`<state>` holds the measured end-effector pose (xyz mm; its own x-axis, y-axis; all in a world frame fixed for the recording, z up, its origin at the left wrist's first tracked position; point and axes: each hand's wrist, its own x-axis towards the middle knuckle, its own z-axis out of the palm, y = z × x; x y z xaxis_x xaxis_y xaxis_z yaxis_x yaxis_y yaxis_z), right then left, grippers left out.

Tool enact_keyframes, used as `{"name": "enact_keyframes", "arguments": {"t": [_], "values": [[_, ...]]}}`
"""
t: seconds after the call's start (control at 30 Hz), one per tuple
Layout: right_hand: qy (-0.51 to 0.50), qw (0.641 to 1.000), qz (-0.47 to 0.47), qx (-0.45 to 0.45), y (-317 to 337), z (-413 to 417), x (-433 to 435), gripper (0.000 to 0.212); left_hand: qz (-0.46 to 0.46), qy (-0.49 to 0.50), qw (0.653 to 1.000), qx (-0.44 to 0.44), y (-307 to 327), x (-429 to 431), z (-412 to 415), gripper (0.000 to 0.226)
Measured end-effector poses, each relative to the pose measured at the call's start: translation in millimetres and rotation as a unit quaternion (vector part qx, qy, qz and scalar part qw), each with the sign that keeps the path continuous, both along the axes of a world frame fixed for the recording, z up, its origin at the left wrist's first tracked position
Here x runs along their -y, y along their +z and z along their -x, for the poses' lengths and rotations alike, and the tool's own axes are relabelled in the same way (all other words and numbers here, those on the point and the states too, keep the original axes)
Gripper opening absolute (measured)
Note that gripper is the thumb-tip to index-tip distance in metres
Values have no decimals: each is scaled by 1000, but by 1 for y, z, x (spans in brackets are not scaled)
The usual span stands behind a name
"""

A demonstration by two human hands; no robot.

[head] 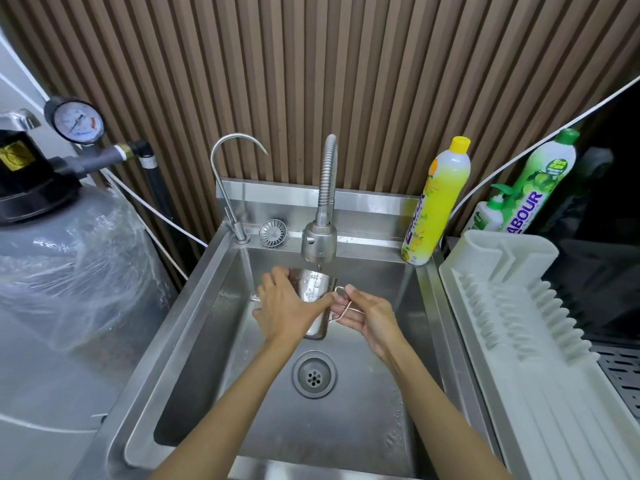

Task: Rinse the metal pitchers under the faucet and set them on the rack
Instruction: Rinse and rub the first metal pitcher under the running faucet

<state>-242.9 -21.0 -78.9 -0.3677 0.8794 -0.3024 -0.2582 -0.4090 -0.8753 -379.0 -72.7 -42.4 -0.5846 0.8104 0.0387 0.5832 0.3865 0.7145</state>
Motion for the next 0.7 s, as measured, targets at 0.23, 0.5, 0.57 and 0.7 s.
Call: {"name": "enact_keyframes", "arguments": {"t": [0.23, 0.5, 0.57, 0.7], "values": [[-45, 980, -93, 167, 37, -14, -10, 15, 8, -6, 988, 153, -16, -8, -11, 70], [-23, 837, -323, 441, 63, -14, -7, 13, 0, -63, 907, 417, -32, -20, -14, 62], [-10, 834, -333, 440, 63, -12, -5, 11, -35, -70, 892, 445, -34, -22, -16, 49], [9, 863, -336, 377, 60, -8, -7, 8, -90, -38, 913, 396, -35, -28, -16, 62]]}}
